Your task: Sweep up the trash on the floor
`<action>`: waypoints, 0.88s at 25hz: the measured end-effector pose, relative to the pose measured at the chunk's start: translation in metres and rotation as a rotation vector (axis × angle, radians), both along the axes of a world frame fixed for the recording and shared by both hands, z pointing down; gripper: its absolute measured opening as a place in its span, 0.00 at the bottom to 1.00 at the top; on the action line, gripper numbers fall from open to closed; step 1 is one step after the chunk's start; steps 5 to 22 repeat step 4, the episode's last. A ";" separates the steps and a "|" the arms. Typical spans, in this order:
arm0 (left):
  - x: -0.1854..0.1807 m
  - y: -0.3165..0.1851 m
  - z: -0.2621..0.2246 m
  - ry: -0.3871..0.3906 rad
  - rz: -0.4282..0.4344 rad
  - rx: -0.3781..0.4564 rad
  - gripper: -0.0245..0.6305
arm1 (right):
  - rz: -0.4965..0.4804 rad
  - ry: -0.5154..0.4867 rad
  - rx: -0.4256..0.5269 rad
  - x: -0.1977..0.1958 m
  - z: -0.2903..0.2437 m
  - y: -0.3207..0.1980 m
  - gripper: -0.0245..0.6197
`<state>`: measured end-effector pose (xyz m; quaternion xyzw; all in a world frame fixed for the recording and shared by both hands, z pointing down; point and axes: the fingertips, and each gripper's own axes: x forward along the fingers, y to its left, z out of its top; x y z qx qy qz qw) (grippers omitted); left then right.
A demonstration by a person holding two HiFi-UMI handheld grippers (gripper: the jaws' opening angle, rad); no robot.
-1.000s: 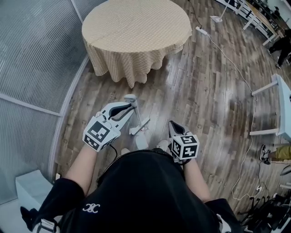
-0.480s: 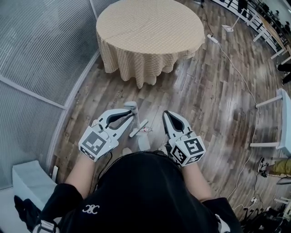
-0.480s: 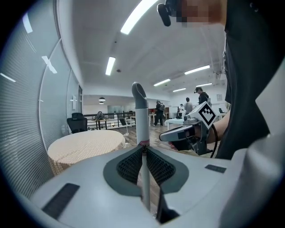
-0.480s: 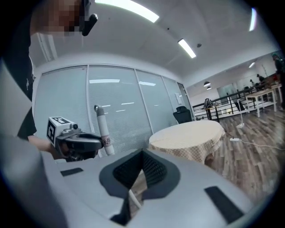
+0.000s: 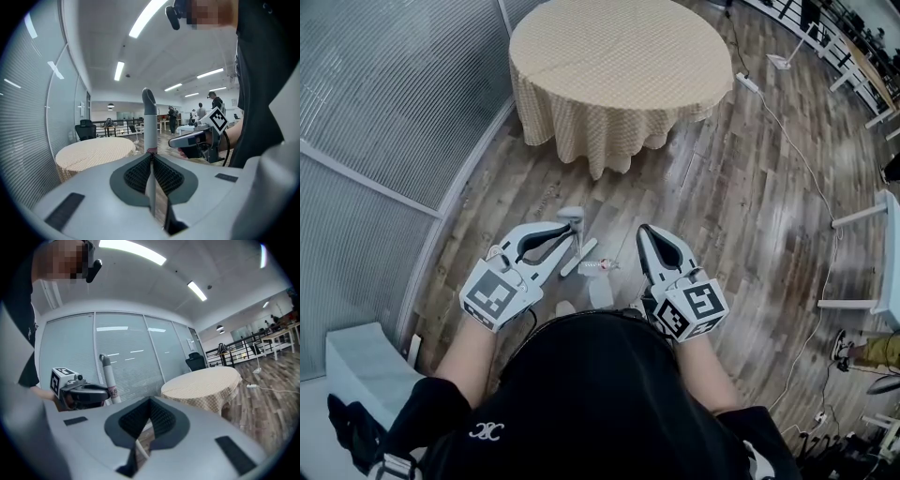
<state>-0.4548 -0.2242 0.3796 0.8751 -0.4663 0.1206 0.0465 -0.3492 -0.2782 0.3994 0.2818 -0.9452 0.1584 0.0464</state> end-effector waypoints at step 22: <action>-0.005 0.002 -0.005 0.032 -0.018 0.011 0.06 | -0.010 -0.004 0.005 -0.004 0.001 0.003 0.06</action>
